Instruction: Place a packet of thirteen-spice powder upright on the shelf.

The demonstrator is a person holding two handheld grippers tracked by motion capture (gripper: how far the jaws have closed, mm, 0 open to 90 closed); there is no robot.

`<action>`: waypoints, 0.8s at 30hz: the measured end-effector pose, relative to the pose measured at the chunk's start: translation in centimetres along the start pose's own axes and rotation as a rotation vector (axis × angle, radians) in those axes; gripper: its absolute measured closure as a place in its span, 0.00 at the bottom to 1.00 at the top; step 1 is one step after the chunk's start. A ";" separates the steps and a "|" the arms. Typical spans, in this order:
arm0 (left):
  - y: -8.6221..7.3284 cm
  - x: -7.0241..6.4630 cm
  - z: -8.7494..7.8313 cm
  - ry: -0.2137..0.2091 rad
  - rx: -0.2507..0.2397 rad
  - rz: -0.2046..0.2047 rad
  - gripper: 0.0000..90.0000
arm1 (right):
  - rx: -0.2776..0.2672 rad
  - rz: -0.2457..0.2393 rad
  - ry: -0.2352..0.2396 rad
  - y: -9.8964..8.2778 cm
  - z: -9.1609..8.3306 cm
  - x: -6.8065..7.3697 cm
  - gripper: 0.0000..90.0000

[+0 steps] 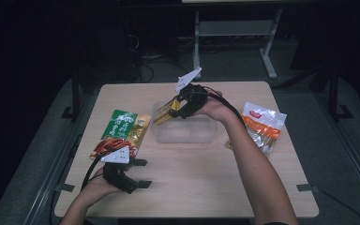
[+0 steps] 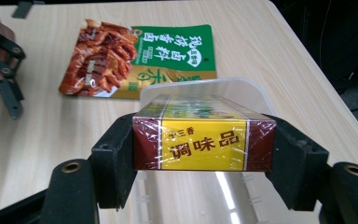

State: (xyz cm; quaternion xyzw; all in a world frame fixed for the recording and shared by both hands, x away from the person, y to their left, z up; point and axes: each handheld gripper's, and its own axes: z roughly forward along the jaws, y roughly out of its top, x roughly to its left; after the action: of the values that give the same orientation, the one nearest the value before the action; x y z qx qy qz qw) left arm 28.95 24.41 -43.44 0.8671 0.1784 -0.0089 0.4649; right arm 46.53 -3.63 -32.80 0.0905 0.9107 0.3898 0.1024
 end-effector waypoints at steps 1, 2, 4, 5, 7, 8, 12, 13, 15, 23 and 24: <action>0.0 0.0 0.0 -0.001 0.001 0.001 0.18 | 0.005 0.009 0.001 0.1 0.2 0.0 0.35; 0.0 0.0 0.0 -0.002 -0.001 -0.002 0.18 | 0.005 0.002 0.002 0.1 0.4 -0.1 0.35; 0.0 0.0 0.0 -0.003 -0.003 -0.004 0.18 | 0.008 0.007 0.003 0.3 0.7 -0.2 0.35; 0.0 0.0 0.0 -0.003 -0.004 -0.004 0.18 | 0.009 0.002 0.003 0.3 0.8 -0.3 0.35; 0.0 0.0 0.0 -0.004 -0.005 -0.005 0.18 | 0.014 0.003 0.002 0.5 1.1 -0.4 0.35; 0.0 0.0 0.0 -0.005 -0.009 -0.006 0.18 | 0.010 -0.004 0.002 0.6 1.3 -0.4 0.35; 0.0 0.0 -0.1 -0.008 -0.006 -0.002 0.18 | 0.015 0.002 0.005 0.5 1.7 -0.7 0.35; 0.0 0.0 -0.1 -0.007 -0.006 -0.001 0.18 | 0.017 0.004 0.008 0.5 1.8 -0.7 0.35; 0.0 0.0 0.0 -0.008 -0.010 -0.009 0.18 | 0.014 0.010 0.014 0.5 2.1 -0.8 0.35; 0.0 0.0 -0.1 -0.009 -0.006 0.003 0.18 | -0.021 0.021 0.019 0.9 2.8 -1.0 0.35; 0.0 0.0 -0.1 -0.009 -0.004 0.003 0.18 | -0.024 0.020 0.018 1.0 2.8 -1.1 0.35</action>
State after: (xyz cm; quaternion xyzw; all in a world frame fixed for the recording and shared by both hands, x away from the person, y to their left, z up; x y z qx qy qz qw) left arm 28.96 24.49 -43.35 0.8665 0.1749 -0.0118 0.4673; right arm 48.39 -1.24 -33.85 0.0948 0.9060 0.4024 0.0913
